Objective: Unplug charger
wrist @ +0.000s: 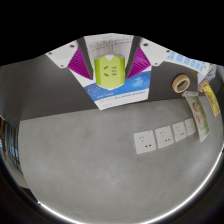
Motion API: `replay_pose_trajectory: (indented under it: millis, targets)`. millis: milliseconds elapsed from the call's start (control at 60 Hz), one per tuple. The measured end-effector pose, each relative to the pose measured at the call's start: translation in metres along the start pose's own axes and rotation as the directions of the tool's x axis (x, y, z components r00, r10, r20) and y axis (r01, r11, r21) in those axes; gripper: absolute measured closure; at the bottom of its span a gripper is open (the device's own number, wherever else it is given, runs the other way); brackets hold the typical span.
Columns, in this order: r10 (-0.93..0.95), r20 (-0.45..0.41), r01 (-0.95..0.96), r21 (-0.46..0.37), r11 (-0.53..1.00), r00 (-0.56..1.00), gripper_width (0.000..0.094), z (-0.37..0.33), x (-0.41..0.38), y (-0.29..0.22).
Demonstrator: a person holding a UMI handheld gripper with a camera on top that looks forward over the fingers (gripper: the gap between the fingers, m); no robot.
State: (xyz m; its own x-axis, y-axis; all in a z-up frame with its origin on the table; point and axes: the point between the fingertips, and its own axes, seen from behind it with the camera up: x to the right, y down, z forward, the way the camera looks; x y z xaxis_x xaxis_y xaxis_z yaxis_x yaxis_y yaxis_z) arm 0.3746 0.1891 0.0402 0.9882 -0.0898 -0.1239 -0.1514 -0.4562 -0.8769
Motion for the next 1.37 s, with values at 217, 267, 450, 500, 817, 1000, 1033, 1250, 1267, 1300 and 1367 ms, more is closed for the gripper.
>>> replay_pose_trajectory:
  millis: [217,267,450,500,817,1000,1033,1250,1267,1300,1367]
  targets:
    - [-0.050,-0.026,0.050,-0.007,0.999,0.998,0.0111,-0.053,-0.015,0.013]
    - [-0.064,-0.038,0.064,-0.001,0.998,0.997,0.0110,-0.074,-0.023,0.017]
    - [-0.059,-0.097,0.061,0.021,0.998,0.993,0.0112,-0.175,-0.063,0.050]
    - [-0.061,-0.100,0.064,0.031,0.997,0.993,0.0110,-0.205,-0.080,0.064]
    - [-0.103,-0.081,0.103,-0.007,0.995,0.991,0.0109,-0.354,-0.149,0.149]
    - [-0.062,-0.034,0.062,0.022,0.998,0.998,0.0111,-0.388,-0.149,0.154]
    - [-0.071,-0.025,0.072,0.029,0.997,0.997,0.0110,-0.392,-0.144,0.153]
    - [-0.236,-0.044,0.238,0.041,0.970,0.971,0.0109,-0.405,-0.068,0.147]
    - [-0.250,-0.049,0.252,0.035,0.967,0.967,0.0109,-0.405,-0.060,0.148]
    - [-0.267,-0.062,0.269,0.028,0.963,0.962,0.0108,-0.404,-0.043,0.148]
    - [-0.268,-0.065,0.270,0.034,0.962,0.961,0.0108,-0.399,-0.017,0.146]
